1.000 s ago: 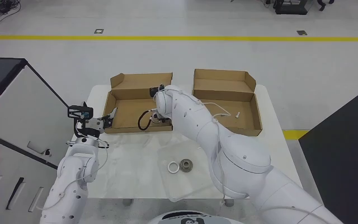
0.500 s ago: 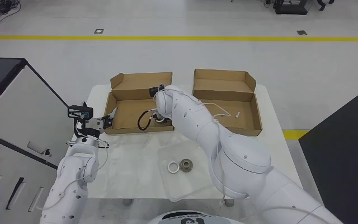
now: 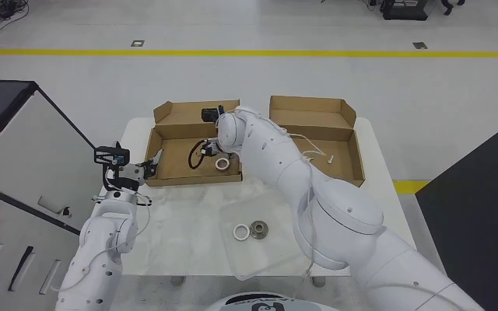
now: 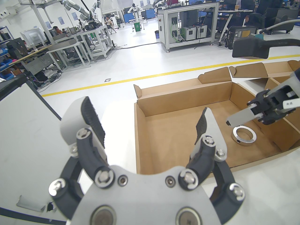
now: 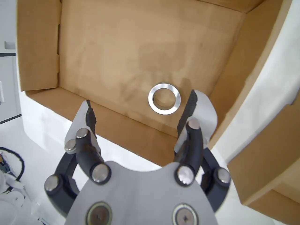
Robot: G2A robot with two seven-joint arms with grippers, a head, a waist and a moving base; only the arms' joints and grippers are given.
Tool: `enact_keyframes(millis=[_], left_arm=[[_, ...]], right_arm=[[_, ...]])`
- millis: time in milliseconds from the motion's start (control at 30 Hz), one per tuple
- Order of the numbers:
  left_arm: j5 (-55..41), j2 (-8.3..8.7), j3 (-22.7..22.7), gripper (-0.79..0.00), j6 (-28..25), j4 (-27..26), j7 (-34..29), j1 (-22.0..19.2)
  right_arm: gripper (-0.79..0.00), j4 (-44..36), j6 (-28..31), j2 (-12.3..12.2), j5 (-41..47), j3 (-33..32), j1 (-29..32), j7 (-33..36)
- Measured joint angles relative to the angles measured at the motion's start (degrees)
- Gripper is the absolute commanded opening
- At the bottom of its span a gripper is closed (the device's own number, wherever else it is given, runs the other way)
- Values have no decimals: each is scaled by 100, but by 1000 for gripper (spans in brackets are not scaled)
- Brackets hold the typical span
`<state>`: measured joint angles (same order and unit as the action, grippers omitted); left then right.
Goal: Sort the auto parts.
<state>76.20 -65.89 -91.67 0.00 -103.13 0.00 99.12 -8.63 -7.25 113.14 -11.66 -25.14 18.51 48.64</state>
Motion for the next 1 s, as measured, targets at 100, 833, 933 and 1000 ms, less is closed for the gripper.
enact_keyframes(millis=[100,833,933,1000], left_arm=[[0,0,0,0,0,0,0,0],[0,0,0,0,0,0,0,0],[0,0,0,0,0,0,0,0],[0,0,0,0,0,0,0,0]], right_arm=[[0,48,391,-76,225,-165,-115,71],[0,243,2754,-811,1378,-1095,-400,627],[0,205,3065,-914,1550,-1223,-350,755],[0,154,3263,-987,1640,-1299,-325,884]])
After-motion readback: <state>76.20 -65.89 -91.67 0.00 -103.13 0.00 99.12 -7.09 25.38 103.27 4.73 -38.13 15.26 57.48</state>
